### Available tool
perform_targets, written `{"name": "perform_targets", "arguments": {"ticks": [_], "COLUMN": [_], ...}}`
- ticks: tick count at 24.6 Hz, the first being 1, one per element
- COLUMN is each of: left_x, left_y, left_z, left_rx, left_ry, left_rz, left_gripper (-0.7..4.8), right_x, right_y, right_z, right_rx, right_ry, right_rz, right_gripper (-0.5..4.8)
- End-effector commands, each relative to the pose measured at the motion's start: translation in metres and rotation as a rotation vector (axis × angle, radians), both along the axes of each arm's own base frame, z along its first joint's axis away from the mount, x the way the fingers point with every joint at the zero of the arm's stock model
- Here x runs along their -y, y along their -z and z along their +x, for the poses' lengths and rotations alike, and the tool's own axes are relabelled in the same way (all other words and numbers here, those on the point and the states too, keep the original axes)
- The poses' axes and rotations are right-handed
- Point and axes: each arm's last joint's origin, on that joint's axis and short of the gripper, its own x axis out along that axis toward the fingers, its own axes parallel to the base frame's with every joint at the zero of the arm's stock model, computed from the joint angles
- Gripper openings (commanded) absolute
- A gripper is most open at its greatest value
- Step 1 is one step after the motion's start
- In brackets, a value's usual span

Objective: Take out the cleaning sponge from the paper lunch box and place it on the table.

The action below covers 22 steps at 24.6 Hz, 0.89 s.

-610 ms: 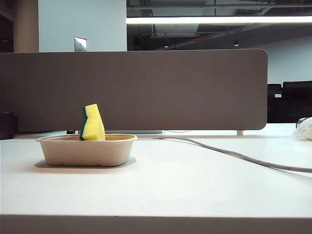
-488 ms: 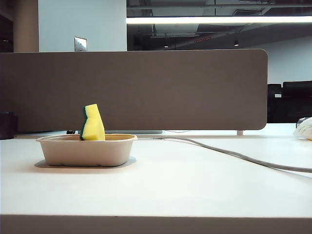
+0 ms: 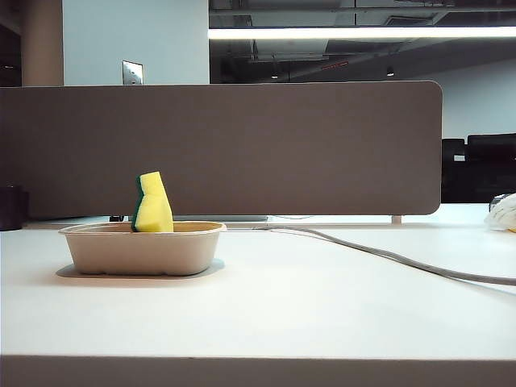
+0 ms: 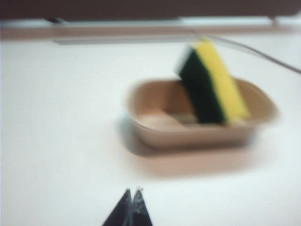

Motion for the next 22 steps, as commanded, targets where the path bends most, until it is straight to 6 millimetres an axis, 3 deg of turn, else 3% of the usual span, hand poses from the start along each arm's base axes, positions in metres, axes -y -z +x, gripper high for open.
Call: {"name": "perform_targets", "arguments": {"ticks": [1,7,10,14,16,17,18,19,20,21,22], "left_x": [0.011,0.013,0.013,0.011,0.011,0.011,0.011,0.011,0.011,0.011,0.011], "left_y": [0.004,0.004,0.003,-0.003,-0.004,-0.004,-0.004,-0.004,-0.004,-0.004,-0.004], "left_z": [-0.001,-0.002,-0.002,-0.006,-0.006,-0.006,-0.006,-0.007,-0.007,-0.007,-0.007], "left_rx": [-0.044,-0.052,-0.040,0.036,0.041,0.040,0.041,0.041,0.041,0.042,0.043], "left_ry": [0.110,0.163,0.160,0.160,0.161,0.161,0.160,0.161,0.160,0.158,0.158], "left_rz": [0.007,0.000,-0.002,-0.017,-0.019,-0.018,-0.018,-0.018,-0.019,-0.019,-0.019], "left_gripper": [-0.05,-0.05,-0.05,-0.05,-0.05,-0.05,-0.05,-0.05,-0.05,-0.05,-0.05], "right_x": [-0.006,-0.007,-0.011,-0.028,-0.049,-0.067,-0.086,-0.115,-0.133,-0.163,-0.180], "right_y": [-0.008,-0.014,-0.027,-0.052,-0.067,-0.076,-0.083,-0.091,-0.095,-0.099,-0.101], "right_z": [-0.003,-0.006,-0.007,0.008,0.026,0.039,0.051,0.070,0.082,0.106,0.121], "right_rx": [0.008,-0.052,-0.113,-0.180,-0.226,-0.247,-0.259,-0.285,-0.305,-0.346,-0.367], "right_ry": [-0.217,-0.286,-0.331,-0.424,-0.482,-0.532,-0.577,-0.625,-0.637,-0.663,-0.680], "right_rz": [0.150,0.169,0.099,0.045,-0.054,-0.096,-0.124,-0.153,-0.169,-0.192,-0.201], "right_gripper": [-0.01,-0.04,-0.05,-0.05,-0.05,0.19,1.16,3.02,4.11,4.79,4.79]}}
